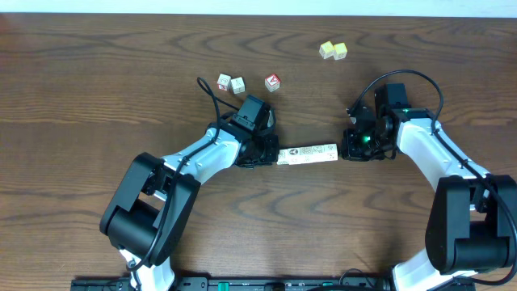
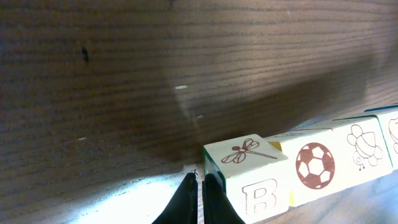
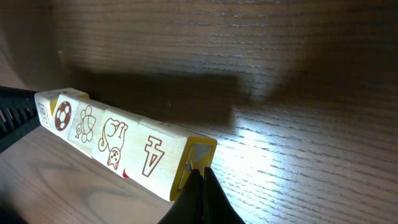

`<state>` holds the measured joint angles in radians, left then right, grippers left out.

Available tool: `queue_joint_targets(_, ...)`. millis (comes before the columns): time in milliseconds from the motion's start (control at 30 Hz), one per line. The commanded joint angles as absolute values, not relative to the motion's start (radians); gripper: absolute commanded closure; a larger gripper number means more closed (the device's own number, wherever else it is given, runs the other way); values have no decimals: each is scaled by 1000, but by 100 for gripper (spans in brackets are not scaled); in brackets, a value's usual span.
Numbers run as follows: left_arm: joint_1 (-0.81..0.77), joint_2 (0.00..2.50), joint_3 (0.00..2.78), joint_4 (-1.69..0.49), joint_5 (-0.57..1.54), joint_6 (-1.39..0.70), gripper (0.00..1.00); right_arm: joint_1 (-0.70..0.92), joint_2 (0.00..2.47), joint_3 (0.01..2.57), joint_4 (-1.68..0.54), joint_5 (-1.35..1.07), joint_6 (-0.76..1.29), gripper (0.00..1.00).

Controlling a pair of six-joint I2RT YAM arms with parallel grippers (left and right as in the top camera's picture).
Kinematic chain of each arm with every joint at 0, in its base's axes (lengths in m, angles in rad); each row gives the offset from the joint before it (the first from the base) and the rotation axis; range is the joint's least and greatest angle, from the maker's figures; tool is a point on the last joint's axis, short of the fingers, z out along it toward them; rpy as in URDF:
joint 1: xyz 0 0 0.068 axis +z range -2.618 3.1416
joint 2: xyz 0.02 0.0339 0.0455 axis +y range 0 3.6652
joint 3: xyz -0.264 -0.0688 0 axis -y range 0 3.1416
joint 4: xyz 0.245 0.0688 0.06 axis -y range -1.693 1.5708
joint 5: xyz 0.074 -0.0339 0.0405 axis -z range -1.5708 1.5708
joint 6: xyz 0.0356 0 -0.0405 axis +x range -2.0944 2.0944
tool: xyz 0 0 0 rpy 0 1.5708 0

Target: Lift 5 blocks

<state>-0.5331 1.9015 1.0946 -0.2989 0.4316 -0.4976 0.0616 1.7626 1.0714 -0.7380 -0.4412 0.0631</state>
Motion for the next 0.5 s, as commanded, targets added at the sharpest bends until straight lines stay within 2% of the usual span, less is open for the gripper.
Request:
queue_joint_targets(0,-547,1850,1095,-289,516,-498,93,94,1753,1079,-735,-532,65,99)
queue_joint_targets(467,-547,1837,1095,-294,508,-492,92,135,1753,1078,-716,-434,70,99)
